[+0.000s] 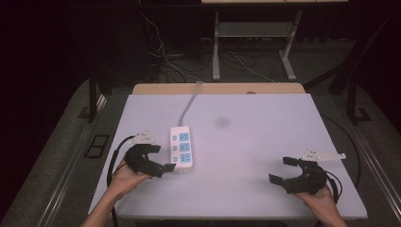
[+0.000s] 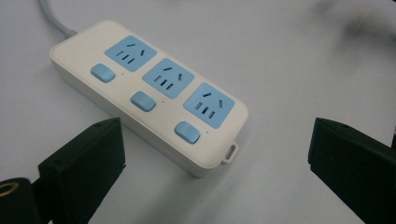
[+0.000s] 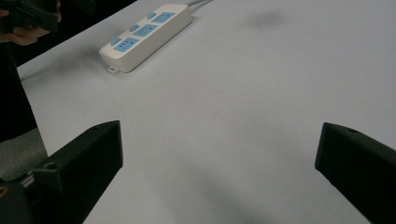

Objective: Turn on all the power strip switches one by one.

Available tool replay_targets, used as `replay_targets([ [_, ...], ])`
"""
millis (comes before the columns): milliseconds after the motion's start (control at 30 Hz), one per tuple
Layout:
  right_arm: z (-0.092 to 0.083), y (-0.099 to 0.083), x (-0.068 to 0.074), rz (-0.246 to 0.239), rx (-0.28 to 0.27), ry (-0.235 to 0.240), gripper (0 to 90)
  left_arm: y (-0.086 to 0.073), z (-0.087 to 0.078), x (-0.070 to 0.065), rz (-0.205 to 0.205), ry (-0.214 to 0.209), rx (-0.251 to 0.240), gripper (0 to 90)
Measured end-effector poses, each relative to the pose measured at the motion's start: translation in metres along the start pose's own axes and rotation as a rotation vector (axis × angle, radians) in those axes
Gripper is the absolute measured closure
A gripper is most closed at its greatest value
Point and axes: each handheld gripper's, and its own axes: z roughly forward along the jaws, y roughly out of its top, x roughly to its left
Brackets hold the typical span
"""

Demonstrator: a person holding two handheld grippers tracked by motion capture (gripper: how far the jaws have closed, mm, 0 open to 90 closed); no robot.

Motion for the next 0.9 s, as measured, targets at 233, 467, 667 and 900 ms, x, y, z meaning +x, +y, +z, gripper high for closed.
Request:
replay_targets([
  [233, 0.001, 0.0, 0.0, -0.001, 0.004, 0.003, 0.7, 0.007, 0.005, 0.005, 0.015, -0.013, 0.047, 5.2],
  [467, 0.003, -0.001, 0.001, -0.005, 0.008, 0.01, 0.7, 0.014, 0.009, 0.01, 0.035, -0.028, 0.081, 9.5],
  [667, 0.002, -0.001, 0.001, -0.005, 0.004, 0.01, 0.7, 0.02, 0.008, 0.012, 0.052, -0.029, 0.094, 19.7],
  [900, 0.002, -0.001, 0.001, -0.006, 0.004, 0.011, 0.7, 0.02, 0.012, 0.014, 0.064, -0.025, 0.097, 38.8],
])
